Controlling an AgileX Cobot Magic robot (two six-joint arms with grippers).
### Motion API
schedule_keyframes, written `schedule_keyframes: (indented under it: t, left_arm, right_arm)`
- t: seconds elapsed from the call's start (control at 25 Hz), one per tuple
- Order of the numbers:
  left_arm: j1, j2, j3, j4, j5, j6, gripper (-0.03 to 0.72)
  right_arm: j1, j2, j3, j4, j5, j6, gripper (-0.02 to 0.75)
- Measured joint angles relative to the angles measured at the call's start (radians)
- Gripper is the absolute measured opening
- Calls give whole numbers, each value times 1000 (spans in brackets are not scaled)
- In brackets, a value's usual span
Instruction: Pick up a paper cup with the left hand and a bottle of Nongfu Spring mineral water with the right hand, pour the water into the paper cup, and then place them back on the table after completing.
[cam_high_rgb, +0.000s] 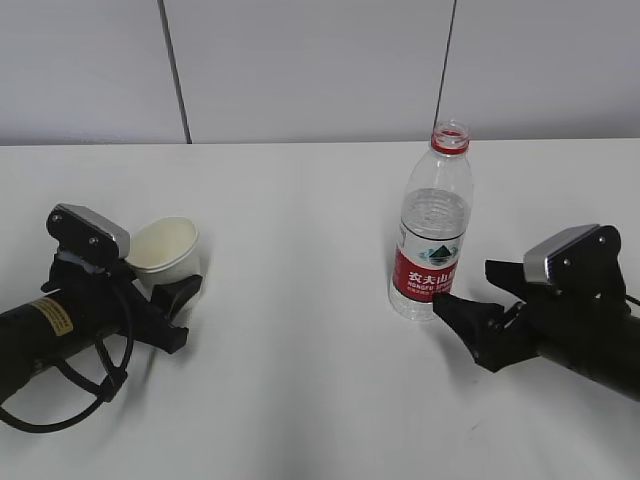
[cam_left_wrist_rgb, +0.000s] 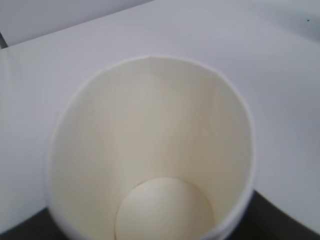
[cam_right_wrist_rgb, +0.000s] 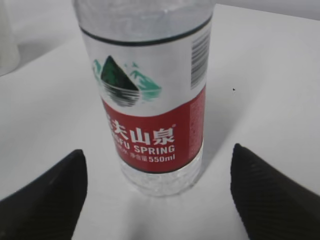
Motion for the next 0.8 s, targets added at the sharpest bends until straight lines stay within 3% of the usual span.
schedule_keyframes:
  t: [0.8]
  left_arm:
    - [0,0,0,82,-1,0,406]
  right_arm:
    - [0,140,-231,-151,-8,93,678]
